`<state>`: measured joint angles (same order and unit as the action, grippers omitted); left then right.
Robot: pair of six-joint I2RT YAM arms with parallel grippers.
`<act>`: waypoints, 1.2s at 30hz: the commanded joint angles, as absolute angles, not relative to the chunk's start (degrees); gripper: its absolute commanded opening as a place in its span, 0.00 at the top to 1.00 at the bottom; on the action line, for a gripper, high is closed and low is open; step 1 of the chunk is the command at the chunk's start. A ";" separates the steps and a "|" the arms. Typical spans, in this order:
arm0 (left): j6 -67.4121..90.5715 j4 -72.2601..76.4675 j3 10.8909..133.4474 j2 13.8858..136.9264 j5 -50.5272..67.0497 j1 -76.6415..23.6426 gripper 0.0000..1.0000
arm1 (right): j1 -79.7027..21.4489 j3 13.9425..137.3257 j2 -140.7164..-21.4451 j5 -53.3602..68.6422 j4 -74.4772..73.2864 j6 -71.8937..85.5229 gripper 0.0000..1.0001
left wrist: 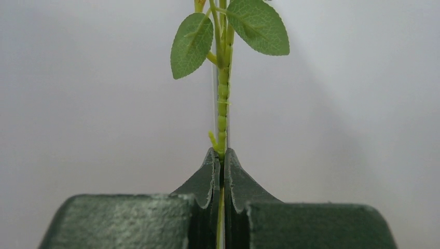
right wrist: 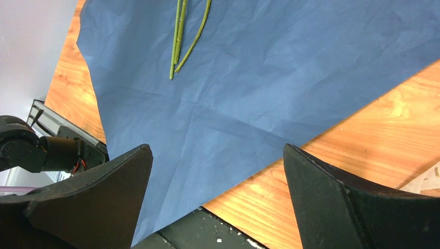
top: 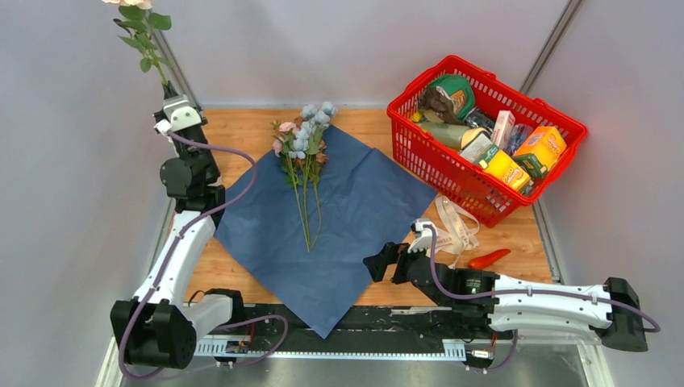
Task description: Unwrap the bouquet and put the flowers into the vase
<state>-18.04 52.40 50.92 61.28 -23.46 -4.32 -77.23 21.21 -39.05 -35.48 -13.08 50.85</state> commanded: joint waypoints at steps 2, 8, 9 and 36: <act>-23.63 64.59 50.28 63.54 -20.13 -3.87 1.00 | -77.61 25.05 -41.13 -36.21 -11.87 49.75 0.00; -28.47 73.37 50.01 69.77 -21.00 -3.87 1.00 | -77.61 26.37 -44.20 -35.95 -11.95 48.61 0.00; -30.04 74.52 50.18 70.66 -21.27 -3.87 1.00 | -77.69 26.63 -44.56 -36.03 -11.78 48.43 0.00; -26.11 67.07 54.14 73.21 -16.79 -0.35 1.00 | -77.61 25.84 -46.50 -36.65 -6.95 44.38 0.00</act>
